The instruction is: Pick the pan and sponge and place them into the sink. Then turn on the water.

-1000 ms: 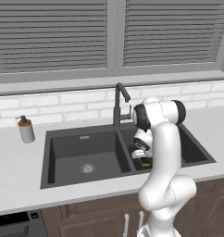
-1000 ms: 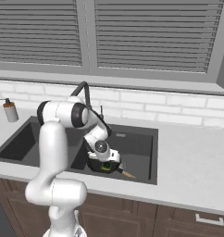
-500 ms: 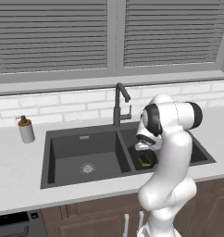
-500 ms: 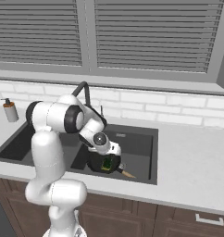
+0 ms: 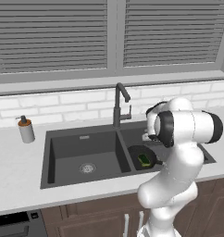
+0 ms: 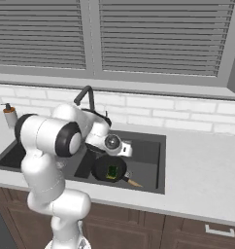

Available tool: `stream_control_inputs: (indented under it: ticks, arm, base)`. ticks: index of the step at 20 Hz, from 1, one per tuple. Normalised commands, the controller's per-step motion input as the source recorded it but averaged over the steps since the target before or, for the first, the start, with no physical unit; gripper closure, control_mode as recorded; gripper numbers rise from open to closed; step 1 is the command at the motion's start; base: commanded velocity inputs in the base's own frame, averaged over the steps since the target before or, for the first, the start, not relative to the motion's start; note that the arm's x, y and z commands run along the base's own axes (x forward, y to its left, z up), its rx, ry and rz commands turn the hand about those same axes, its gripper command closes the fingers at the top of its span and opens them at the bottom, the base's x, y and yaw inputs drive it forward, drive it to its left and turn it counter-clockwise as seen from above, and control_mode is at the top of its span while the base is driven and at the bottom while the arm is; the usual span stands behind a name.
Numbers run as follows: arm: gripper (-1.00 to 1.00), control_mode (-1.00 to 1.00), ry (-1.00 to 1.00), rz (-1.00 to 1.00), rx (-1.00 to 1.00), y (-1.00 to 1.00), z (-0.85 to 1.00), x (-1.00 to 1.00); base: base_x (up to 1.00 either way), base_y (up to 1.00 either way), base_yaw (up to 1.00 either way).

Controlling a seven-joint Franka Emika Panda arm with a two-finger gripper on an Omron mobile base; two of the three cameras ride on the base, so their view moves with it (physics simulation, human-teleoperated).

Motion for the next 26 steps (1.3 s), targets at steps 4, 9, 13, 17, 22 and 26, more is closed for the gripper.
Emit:
stream_control_inputs:
  ticks: [4, 9, 13, 17, 22, 26]
  arm:
    - [-1.00, -1.00, -0.09, 0.00, 0.03, 0.00, 0.63, -0.11]
    - [-1.00, -1.00, -0.14, 0.00, 0.00, 0.02, 0.52, -0.31]
    - [-1.00, -1.00, -0.15, 0.00, 0.00, 0.00, 0.35, -0.33]
    - [-1.00, -1.00, -0.16, 0.00, 0.00, 0.14, 0.11, -0.16]
    - [-1.00, -1.00, -0.13, 0.00, 0.00, 0.17, 0.01, 0.00]
    - [-1.00, -1.00, -0.04, 0.00, 0.00, 0.04, 0.00, 0.00]
  base:
    - [0.00, 0.00, 0.00]
    - [0.00, 0.00, 0.00]
    - [0.00, 0.00, 0.00]
    - [0.00, 0.00, 0.00]
    - [0.00, 0.00, 0.00]
    - [0.00, 0.00, 0.00]
